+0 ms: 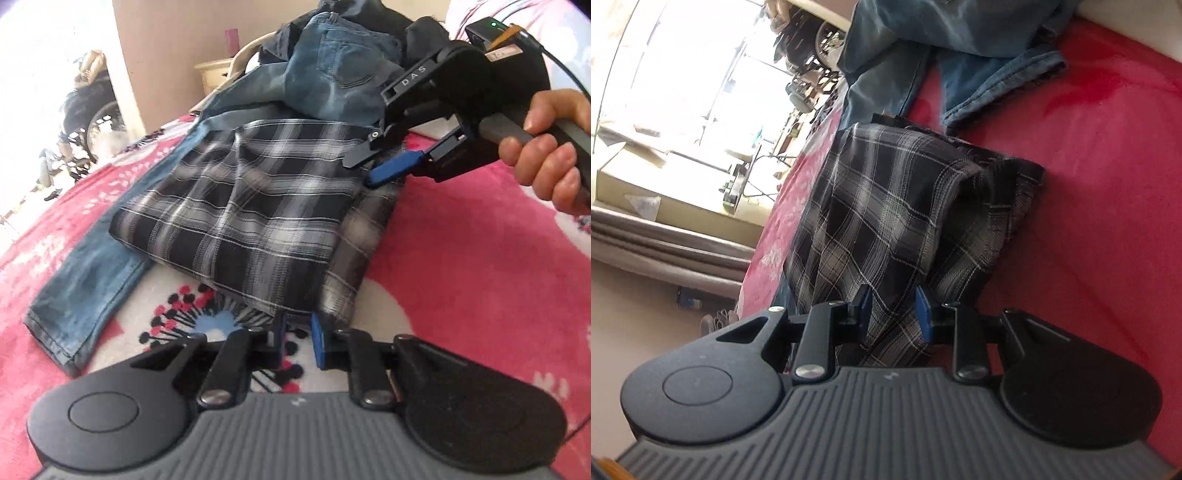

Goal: Fold clothes
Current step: 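Press the folded plaid fabric flat on the jeans with both grippers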

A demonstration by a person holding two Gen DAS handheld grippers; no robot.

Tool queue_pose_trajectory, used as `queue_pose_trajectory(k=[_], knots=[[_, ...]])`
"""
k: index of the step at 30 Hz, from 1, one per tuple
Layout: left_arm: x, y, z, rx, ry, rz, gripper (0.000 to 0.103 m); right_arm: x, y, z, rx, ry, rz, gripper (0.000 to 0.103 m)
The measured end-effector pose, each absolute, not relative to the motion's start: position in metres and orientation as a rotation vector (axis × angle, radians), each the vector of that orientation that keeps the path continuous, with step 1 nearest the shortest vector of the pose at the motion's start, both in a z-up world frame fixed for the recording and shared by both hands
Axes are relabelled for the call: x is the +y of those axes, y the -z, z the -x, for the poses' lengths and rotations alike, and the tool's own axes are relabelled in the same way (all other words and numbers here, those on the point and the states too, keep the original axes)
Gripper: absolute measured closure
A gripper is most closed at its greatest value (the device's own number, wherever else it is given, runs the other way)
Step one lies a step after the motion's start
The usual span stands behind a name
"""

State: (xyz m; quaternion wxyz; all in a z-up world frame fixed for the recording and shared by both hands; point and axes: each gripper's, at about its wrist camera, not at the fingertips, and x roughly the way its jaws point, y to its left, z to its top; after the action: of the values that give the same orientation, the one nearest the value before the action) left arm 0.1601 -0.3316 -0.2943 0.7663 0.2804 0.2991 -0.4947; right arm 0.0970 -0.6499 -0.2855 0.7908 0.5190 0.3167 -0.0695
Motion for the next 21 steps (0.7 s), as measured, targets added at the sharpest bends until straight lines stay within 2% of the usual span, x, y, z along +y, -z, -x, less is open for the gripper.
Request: queue_pose_trajectory(k=[6, 10, 18, 21], knots=[[-0.341, 0.295, -0.151, 0.627, 1.059, -0.642, 0.085, -0.650, 0.298, -0.100, 0.672, 0.143, -1.162, 0.078], [-0.346, 0.296, -0.153, 0.623, 1.028, -0.633, 0.091, -0.651, 0.300, -0.098, 0.659, 0.142, -1.177, 0.078], [-0.342, 0.291, -0.154, 0.599, 0.992, -0.626, 0.093, -0.652, 0.297, -0.093, 0.617, 0.157, -1.177, 0.079], [-0.344, 0.290, -0.158, 0.609, 0.974, -0.601, 0.098, -0.655, 0.298, -0.095, 0.601, 0.160, -1.180, 0.079]])
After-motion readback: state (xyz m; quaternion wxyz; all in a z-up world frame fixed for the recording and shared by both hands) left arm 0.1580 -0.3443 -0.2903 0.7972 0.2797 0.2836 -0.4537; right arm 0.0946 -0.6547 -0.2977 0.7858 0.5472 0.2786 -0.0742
